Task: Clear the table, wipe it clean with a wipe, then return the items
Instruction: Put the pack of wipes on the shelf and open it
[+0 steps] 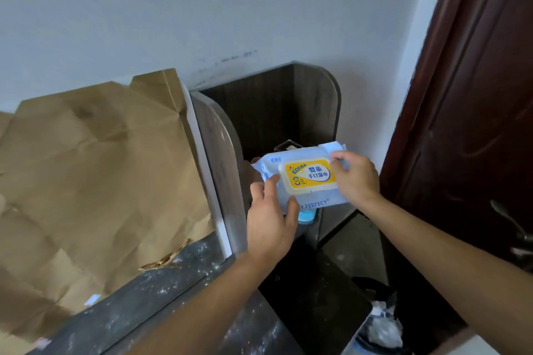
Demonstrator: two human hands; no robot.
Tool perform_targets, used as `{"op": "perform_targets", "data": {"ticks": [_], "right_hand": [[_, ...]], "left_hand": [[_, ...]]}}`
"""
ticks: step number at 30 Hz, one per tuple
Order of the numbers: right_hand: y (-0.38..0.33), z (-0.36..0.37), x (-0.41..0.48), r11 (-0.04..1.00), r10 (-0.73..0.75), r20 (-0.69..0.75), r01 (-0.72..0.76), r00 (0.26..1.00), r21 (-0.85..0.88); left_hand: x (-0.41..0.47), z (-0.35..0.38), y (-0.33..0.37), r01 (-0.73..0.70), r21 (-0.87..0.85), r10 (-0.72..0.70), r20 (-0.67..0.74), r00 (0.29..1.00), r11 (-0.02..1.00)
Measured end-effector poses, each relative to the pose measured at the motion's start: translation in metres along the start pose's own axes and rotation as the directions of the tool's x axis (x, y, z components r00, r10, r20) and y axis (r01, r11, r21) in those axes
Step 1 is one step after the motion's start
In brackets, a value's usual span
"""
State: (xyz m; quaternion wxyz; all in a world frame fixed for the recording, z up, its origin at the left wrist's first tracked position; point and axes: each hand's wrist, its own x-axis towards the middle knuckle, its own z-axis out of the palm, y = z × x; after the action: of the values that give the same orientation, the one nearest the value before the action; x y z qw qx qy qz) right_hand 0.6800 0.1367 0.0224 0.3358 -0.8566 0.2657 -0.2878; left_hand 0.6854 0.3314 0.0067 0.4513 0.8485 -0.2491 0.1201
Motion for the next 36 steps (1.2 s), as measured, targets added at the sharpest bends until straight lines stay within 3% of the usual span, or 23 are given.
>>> {"op": "perform_targets", "data": {"ticks": [8, 14, 17, 20, 22, 24, 25, 27, 32, 36], "right_hand": [[-0.007, 0.049, 0.087, 0.980, -0.201, 0.260, 0.191, 0.945, 0.063], [-0.019, 0.077, 0.116, 0.944, -0.314, 0.514, 0.320, 0.798, 0.081], [-0.018, 0.080, 0.122, 0.878, -0.414, 0.566, 0.477, 0.713, 0.041], [-0.016, 0.076, 0.125, 0.710, -0.504, 0.567, 0.686, 0.651, -0.158], [-0.015, 0.070, 0.126, 0.576, -0.629, 0.523, 0.796, 0.576, -0.184], [-0.014, 0.064, 0.128, 0.479, -0.744, 0.519, 0.878, 0.421, -0.025], [-0.013, 0.062, 0.129, 0.466, -0.759, 0.547, 0.882, 0.354, 0.076], [-0.011, 0.063, 0.131, 0.512, -0.721, 0.629, 0.836, 0.292, 0.198], [-0.010, 0.069, 0.137, 0.491, -0.779, 0.557, 0.832, 0.287, 0.259], [-0.030, 0.072, 0.149, 0.584, -0.767, 0.484, 0.770, 0.420, 0.257]], "left_hand": [[0.047, 0.039, -0.002, 0.196, 0.140, -0.164, -0.214, 0.963, 0.970], [0.063, 0.058, 0.000, 0.396, 0.298, -0.311, -0.294, 0.904, 0.869], [0.064, 0.062, 0.001, 0.417, 0.454, -0.286, -0.332, 0.899, 0.787], [0.064, 0.066, -0.002, 0.324, 0.651, -0.138, -0.321, 0.937, 0.686], [0.062, 0.069, -0.006, 0.261, 0.697, -0.076, -0.285, 0.956, 0.668], [0.059, 0.071, -0.014, 0.237, 0.719, -0.055, -0.267, 0.962, 0.653], [0.057, 0.073, -0.017, 0.236, 0.728, -0.054, -0.265, 0.963, 0.644], [0.052, 0.075, -0.023, 0.239, 0.733, -0.065, -0.257, 0.964, 0.637], [0.047, 0.078, -0.029, 0.225, 0.729, -0.060, -0.245, 0.968, 0.647], [0.046, 0.078, -0.029, 0.213, 0.726, -0.046, -0.242, 0.969, 0.654]]}}
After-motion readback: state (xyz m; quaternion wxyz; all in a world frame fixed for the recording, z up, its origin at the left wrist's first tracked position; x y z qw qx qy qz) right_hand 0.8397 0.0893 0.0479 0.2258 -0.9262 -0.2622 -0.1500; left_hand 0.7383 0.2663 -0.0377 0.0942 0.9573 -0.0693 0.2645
